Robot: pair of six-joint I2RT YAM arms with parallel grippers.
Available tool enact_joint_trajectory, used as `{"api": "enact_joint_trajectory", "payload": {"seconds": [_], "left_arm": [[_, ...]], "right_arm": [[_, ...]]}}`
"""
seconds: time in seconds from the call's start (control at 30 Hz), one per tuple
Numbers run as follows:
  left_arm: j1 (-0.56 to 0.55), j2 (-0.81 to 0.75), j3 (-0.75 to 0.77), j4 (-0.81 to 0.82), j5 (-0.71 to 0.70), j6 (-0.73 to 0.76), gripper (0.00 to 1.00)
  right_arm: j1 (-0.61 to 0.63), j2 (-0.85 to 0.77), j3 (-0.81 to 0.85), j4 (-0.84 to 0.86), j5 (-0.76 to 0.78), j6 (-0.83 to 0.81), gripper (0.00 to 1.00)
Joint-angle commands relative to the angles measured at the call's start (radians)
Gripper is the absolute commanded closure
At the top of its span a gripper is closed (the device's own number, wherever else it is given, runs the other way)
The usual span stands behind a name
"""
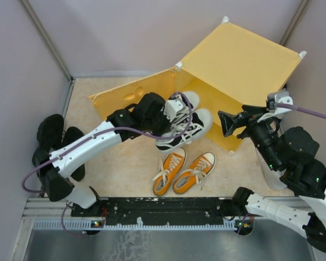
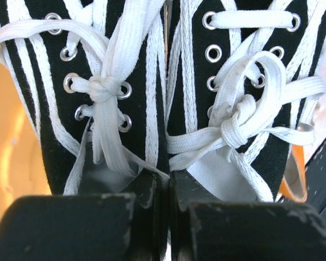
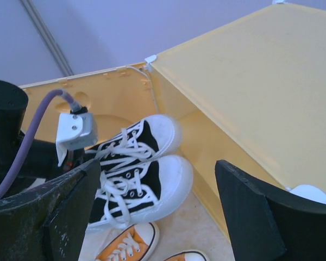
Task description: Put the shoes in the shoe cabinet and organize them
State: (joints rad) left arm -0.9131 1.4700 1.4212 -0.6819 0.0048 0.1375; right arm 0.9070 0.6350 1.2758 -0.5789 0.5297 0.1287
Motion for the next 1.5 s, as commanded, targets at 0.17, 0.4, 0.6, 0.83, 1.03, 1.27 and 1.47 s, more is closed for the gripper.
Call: {"api": "enact_joint_trajectory", "payload": {"seconds": [0.17, 0.4, 0.6, 0.83, 1.03, 1.27, 1.47], "left_arm": [[-0.002, 0.158, 0.29, 0.048, -0.003, -0.043, 1.0], [0.027, 0.329, 0.525, 0.035, -0.006, -0.066, 1.0], [0.068, 0.447, 0.623, 0.117, -0.002, -0.069, 1.0], [0.084, 0.548, 0.77, 0.16, -0.015, -0.079, 1.0], [0.085, 0.579, 0.792, 0.182, 0.006, -0.087, 0.95], [0.083, 0.561, 0.77, 0.187, 0.029, -0.079, 0.48], [0.083, 0.533, 0.749, 0.192, 0.035, -0.076, 0.32]], "right_arm": [[0.003, 0.037, 0.093, 0.0, 0.021, -0.049, 0.13], [0.004, 0.051, 0.12, -0.005, 0.028, -0.062, 0.13], [0.003, 0.056, 0.135, -0.024, 0.036, -0.06, 0.13], [0.003, 0.049, 0.136, -0.033, 0.057, -0.059, 0.13], [0.003, 0.05, 0.126, -0.039, 0.065, -0.058, 0.13], [0.003, 0.044, 0.119, -0.033, 0.07, -0.056, 0.13], [0.003, 0.046, 0.115, -0.034, 0.063, -0.048, 0.13]]}}
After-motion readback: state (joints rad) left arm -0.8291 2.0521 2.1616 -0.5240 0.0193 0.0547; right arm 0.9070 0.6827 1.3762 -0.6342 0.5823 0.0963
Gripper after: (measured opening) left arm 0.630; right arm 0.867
